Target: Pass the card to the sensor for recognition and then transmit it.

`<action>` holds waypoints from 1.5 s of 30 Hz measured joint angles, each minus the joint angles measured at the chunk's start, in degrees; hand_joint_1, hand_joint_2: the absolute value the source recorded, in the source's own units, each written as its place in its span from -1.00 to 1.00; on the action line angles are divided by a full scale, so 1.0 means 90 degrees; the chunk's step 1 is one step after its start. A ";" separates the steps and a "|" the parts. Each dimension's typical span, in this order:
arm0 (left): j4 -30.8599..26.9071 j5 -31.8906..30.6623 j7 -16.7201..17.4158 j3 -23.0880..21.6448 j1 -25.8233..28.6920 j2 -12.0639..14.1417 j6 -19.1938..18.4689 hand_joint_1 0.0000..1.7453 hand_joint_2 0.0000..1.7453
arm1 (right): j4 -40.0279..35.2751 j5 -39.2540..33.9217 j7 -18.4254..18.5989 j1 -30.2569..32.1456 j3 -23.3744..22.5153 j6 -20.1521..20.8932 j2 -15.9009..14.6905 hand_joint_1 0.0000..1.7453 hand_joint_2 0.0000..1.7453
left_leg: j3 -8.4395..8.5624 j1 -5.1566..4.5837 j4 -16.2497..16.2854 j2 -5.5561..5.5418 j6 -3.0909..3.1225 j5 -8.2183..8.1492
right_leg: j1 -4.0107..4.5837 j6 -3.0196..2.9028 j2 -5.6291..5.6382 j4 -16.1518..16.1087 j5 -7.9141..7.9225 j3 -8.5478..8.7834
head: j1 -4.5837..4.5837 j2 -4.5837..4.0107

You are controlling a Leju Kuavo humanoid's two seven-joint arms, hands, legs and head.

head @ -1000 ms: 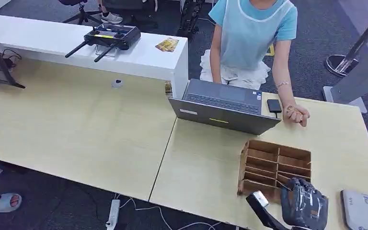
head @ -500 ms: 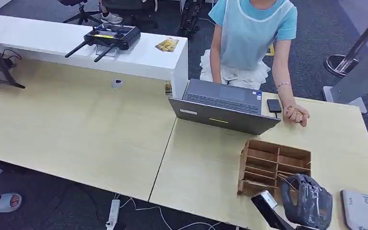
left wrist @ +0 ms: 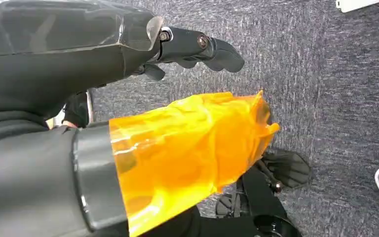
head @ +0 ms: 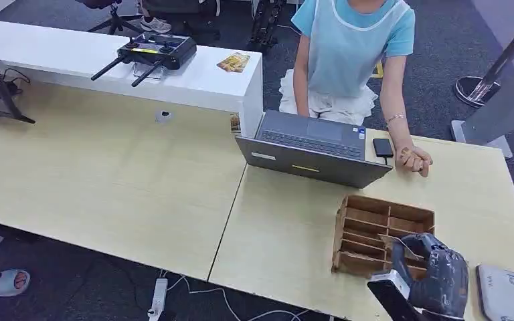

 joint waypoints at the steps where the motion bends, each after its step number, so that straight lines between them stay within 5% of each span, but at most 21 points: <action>1: 0.0000 -0.0002 -0.0002 0.0000 0.0000 0.0002 0.0000 -1.00 -1.00 | -0.0029 -0.0020 -0.0027 -0.0030 0.0000 0.0000 0.0000 0.76 1.00 | 0.0000 0.0000 0.0000 0.0000 0.0000 0.0000 | 0.0000 -0.0001 0.0000 0.0000 0.0001 0.0000 | 0.0000 0.0000; 14: 0.0000 -0.0219 -0.0002 -0.0088 0.0002 0.0036 -0.0054 -1.00 -1.00 | -0.0139 0.0068 -0.0068 -0.0996 0.0316 -0.0002 -0.0467 0.90 1.00 | 0.0000 -0.0001 0.0001 0.0003 -0.0001 0.0005 | -0.0001 -0.0001 0.0002 0.0002 0.0008 0.0000 | -0.0002 -0.0002; 29: 0.0000 -0.0462 -0.0002 -0.0325 -0.0007 0.0146 -0.0180 -1.00 -1.00 | 0.0719 0.0043 0.0355 -0.3249 0.0957 0.0590 -0.1088 0.90 1.00 | -0.0003 0.0000 0.0003 0.0004 0.0001 0.0019 | 0.0000 -0.0003 0.0003 0.0006 0.0016 -0.0001 | 0.0002 -0.0002; 45: 0.0000 -0.0687 0.0039 -0.0505 -0.0017 0.0214 -0.0284 -1.00 -1.00 | 0.3738 -0.0484 0.0726 -0.6119 0.1870 0.1314 -0.1180 1.00 1.00 | -0.0005 0.0000 0.0003 0.0003 -0.0002 0.0034 | 0.0000 -0.0003 0.0003 0.0008 0.0031 -0.0004 | 0.0000 -0.0002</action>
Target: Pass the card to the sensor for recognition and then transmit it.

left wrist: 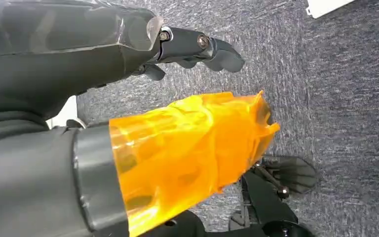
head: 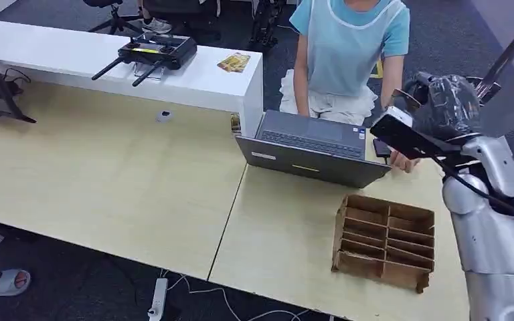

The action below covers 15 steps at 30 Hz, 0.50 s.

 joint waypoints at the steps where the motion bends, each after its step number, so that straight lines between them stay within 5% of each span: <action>1: 0.0000 0.0000 0.0000 -0.0010 -0.0001 0.0002 0.0000 -1.00 -1.00 | 0.0141 -0.0020 0.0000 -0.0105 0.0034 0.0041 0.0007 1.00 1.00 | -0.0001 0.0000 0.0000 0.0000 0.0000 0.0000 | 0.0000 0.0000 0.0000 0.0000 0.0000 0.0001 | 0.0002 0.0002; 15: 0.0000 -0.0117 0.0019 -0.0092 -0.0006 0.0034 -0.0005 -1.00 -1.00 | 0.2065 -0.0345 0.0287 -0.1304 0.0415 0.0316 0.0410 1.00 1.00 | -0.0001 0.0000 0.0000 0.0001 -0.0001 0.0001 | 0.0000 0.0000 0.0002 0.0002 0.0000 -0.0002 | 0.0002 0.0000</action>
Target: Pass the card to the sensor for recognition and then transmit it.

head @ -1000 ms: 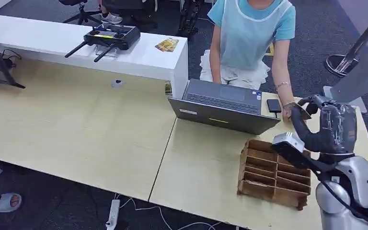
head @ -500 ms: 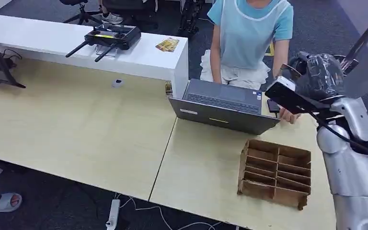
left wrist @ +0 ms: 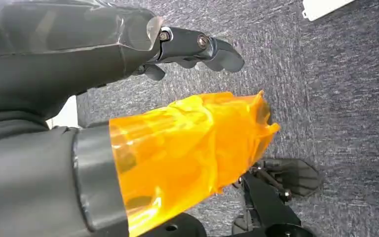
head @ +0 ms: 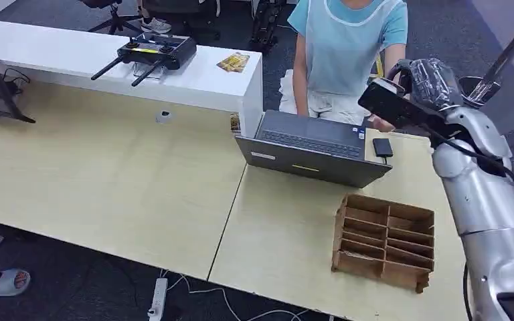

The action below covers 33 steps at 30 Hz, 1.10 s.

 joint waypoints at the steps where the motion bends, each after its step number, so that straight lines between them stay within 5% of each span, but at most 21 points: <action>1: 0.0000 -0.0002 0.0000 -0.0015 0.0000 0.0000 -0.0002 -1.00 -1.00 | 0.0106 0.0002 0.0024 -0.0074 0.0029 0.0000 0.0049 1.00 1.00 | 0.0000 0.0000 0.0000 0.0000 0.0000 0.0000 | 0.0000 0.0000 0.0001 0.0000 0.0000 0.0000 | -0.0002 0.0002; 22: 0.0000 0.0209 -0.0002 -0.0032 -0.0004 -0.0002 -0.0063 -1.00 -1.00 | 0.1181 0.0112 0.0243 -0.0633 0.0076 -0.0131 0.0364 0.94 1.00 | 0.0001 0.0000 0.0002 -0.0001 0.0000 0.0001 | 0.0000 0.0000 -0.0001 0.0000 0.0001 0.0000 | -0.0002 0.0002; 23: 0.0000 0.0214 0.0002 -0.0029 -0.0004 -0.0005 -0.0063 -1.00 -1.00 | 0.1210 0.0129 0.0260 -0.0640 0.0075 -0.0141 0.0369 0.74 1.00 | 0.0001 0.0000 0.0002 -0.0001 0.0000 0.0001 | 0.0000 0.0000 -0.0001 0.0000 0.0001 0.0000 | 0.0000 0.0000; 24: 0.0000 0.0214 0.0010 -0.0029 -0.0004 -0.0005 -0.0066 -1.00 -1.00 | 0.1237 0.0146 0.0262 -0.0646 0.0075 -0.0153 0.0369 -0.08 1.00 | 0.0001 0.0000 0.0002 -0.0001 0.0000 0.0001 | 0.0000 0.0000 -0.0001 -0.0001 0.0001 0.0000 | -0.0002 0.0002; 25: 0.0000 0.0214 0.0019 -0.0029 -0.0004 -0.0007 -0.0063 -1.00 -1.00 | 0.1264 0.0153 0.0262 -0.0650 0.0075 -0.0158 0.0372 -0.08 1.00 | 0.0001 0.0000 0.0002 -0.0001 0.0000 0.0001 | 0.0000 0.0000 -0.0001 -0.0001 0.0001 0.0000 | 0.0000 0.0000; 26: 0.0000 0.0214 0.0022 -0.0029 -0.0004 -0.0007 -0.0063 -1.00 -1.00 | 0.1288 0.0155 0.0262 -0.0652 0.0075 -0.0165 0.0372 -1.00 1.00 | 0.0001 0.0000 0.0003 -0.0001 0.0000 0.0001 | 0.0000 0.0000 -0.0001 -0.0001 0.0001 0.0000 | -0.0002 0.0002; 33: 0.0000 0.0214 0.0068 -0.0029 -0.0004 -0.0010 -0.0058 -1.00 -1.00 | 0.1409 0.0214 0.0243 -0.0655 0.0059 -0.0225 0.0372 -1.00 1.00 | 0.0001 0.0000 0.0003 -0.0001 0.0000 0.0001 | 0.0000 0.0000 -0.0001 -0.0001 0.0001 0.0000 | -0.0002 0.0000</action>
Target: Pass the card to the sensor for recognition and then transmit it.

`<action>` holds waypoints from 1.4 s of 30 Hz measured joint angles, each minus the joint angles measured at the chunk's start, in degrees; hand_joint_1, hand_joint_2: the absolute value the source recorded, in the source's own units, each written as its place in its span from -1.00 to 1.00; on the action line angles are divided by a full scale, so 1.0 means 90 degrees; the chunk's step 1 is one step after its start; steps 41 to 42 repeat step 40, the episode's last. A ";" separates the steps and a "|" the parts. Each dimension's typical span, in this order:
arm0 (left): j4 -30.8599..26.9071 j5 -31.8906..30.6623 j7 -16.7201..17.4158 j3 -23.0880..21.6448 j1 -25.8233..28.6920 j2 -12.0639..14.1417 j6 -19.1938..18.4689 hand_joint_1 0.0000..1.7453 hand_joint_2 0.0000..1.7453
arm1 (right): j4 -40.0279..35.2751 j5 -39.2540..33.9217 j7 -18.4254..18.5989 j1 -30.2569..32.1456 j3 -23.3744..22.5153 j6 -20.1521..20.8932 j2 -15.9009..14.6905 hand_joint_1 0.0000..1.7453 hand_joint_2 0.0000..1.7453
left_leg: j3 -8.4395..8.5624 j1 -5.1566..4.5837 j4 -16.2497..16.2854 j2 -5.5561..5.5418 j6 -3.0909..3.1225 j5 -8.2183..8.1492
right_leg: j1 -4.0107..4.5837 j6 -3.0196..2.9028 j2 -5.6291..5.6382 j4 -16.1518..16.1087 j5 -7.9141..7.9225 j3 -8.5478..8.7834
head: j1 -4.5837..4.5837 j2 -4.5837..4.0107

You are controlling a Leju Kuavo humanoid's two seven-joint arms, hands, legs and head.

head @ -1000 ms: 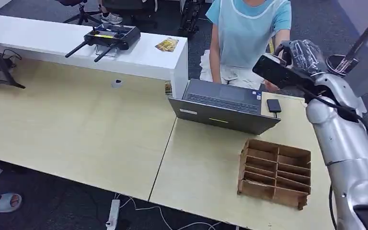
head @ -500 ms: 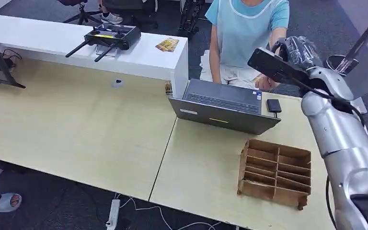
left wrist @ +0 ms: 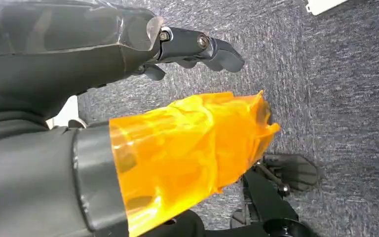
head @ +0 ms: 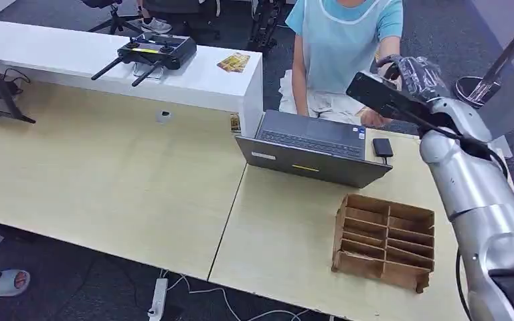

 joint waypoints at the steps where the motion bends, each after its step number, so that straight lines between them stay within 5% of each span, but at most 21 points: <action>1: 0.0000 0.0000 0.0005 0.0000 0.0000 0.0000 0.0002 -1.00 -1.00 | 0.0000 0.0000 -0.0007 0.0000 -0.0010 -0.0037 0.0000 -1.00 1.00 | 0.0000 0.0000 0.0000 0.0000 0.0000 0.0000 | 0.0000 0.0000 0.0000 0.0000 0.0000 0.0000 | 0.0000 0.0002; 11: 0.0000 -0.0063 0.0058 0.0000 0.0000 -0.0005 0.0007 -1.00 -1.00 | -0.0229 0.0056 0.0022 0.0110 -0.0285 -0.0331 0.0000 -1.00 1.00 | 0.0000 0.0000 0.0000 0.0000 0.0000 0.0000 | 0.0000 0.0000 0.0000 0.0000 0.0000 0.0000 | 0.0002 0.0002; 23: 0.0000 0.0005 0.0133 0.0005 0.0001 -0.0090 0.0085 -1.00 -1.00 | -0.2095 -0.0072 0.0318 0.1074 -0.1279 -0.0372 0.0058 -1.00 1.00 | -0.0001 0.0000 0.0000 -0.0001 0.0000 -0.0001 | 0.0000 0.0000 -0.0001 -0.0003 0.0000 0.0000 | 0.0000 0.0000; 33: 0.0000 0.0209 0.0138 0.0148 0.0004 -0.0126 0.0175 -1.00 -1.00 | -0.4081 -0.2495 0.0313 0.2219 -0.2501 0.0575 0.0471 -1.00 1.00 | -0.0001 0.0000 0.0000 -0.0005 0.0000 -0.0001 | 0.0001 0.0000 -0.0004 -0.0004 -0.0001 0.0000 | 0.0002 0.0002; 42: 0.0000 0.0377 0.0136 0.0265 0.0003 -0.0141 0.0255 -1.00 -1.00 | -0.5315 -0.3860 0.0252 0.3117 -0.2912 0.0794 0.0488 -1.00 1.00 | 0.0001 0.0000 0.0000 -0.0004 0.0001 -0.0002 | 0.0000 0.0001 -0.0004 -0.0010 -0.0001 0.0001 | 0.0000 0.0000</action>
